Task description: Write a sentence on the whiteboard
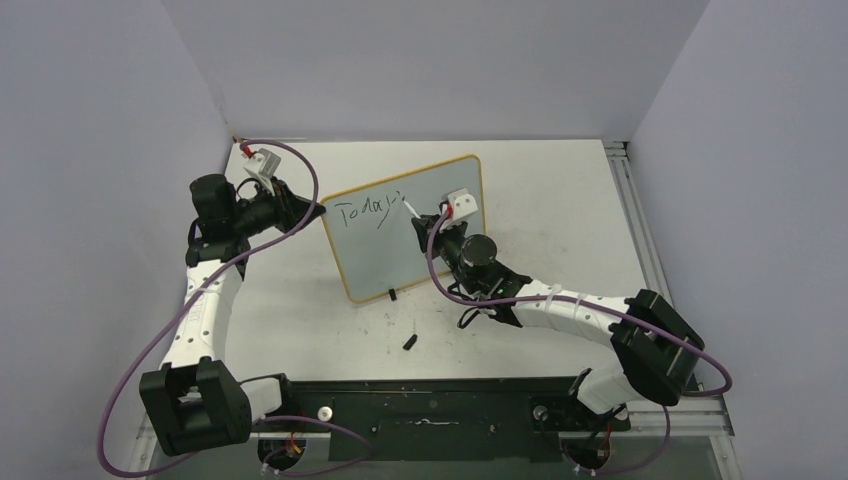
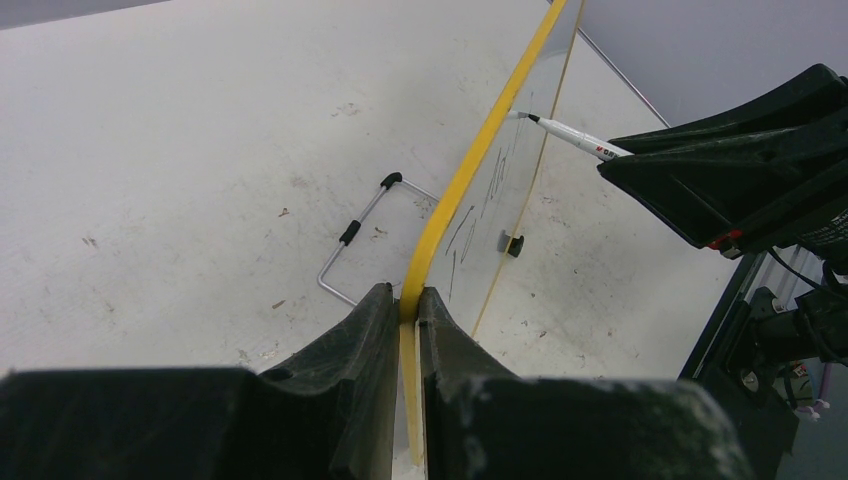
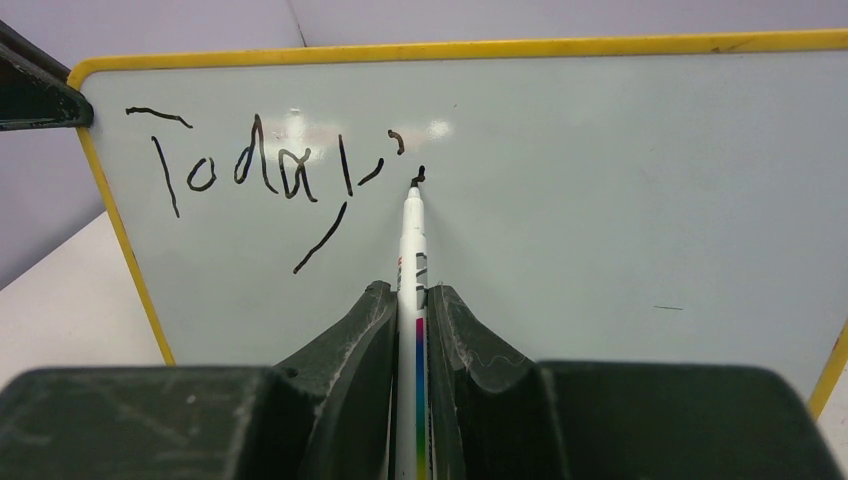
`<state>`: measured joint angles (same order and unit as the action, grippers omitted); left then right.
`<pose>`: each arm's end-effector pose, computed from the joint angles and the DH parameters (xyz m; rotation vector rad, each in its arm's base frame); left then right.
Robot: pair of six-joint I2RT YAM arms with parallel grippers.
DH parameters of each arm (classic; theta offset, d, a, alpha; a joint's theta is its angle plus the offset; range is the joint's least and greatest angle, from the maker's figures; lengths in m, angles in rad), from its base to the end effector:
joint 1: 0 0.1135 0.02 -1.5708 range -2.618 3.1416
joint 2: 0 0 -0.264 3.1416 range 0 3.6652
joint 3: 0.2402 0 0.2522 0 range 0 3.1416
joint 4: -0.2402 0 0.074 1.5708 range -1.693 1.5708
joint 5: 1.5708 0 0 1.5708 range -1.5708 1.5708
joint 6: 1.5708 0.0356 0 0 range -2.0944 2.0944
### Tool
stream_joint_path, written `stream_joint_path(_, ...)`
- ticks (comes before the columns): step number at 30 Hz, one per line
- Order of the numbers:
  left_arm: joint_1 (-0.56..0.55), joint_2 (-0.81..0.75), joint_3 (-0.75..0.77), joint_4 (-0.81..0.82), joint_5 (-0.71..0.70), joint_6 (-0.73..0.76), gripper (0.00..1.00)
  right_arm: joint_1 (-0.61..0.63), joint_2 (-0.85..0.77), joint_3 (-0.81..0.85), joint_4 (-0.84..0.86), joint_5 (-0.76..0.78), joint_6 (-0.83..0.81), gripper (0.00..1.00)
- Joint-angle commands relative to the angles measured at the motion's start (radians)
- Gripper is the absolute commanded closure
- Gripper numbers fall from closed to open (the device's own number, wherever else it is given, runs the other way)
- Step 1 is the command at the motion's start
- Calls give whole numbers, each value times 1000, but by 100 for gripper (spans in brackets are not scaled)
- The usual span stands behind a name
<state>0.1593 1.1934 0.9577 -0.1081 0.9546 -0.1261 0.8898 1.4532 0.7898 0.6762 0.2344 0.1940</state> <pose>0.2652 0.0132 0.3282 0.3804 1.8156 -0.8810 0.2127 0.2493 0.2735 -0.3630 1.5560 0.6688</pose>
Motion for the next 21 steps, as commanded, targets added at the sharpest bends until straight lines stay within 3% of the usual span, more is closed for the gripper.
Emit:
stream_joint_path(1,9,-4,3,15,15,6,100,-1,16,-4,8,-13,-6,95)
stream_joint_path(21,8,-3,3,15,12,6,100,-2,1,-30,-26,29,-1,95)
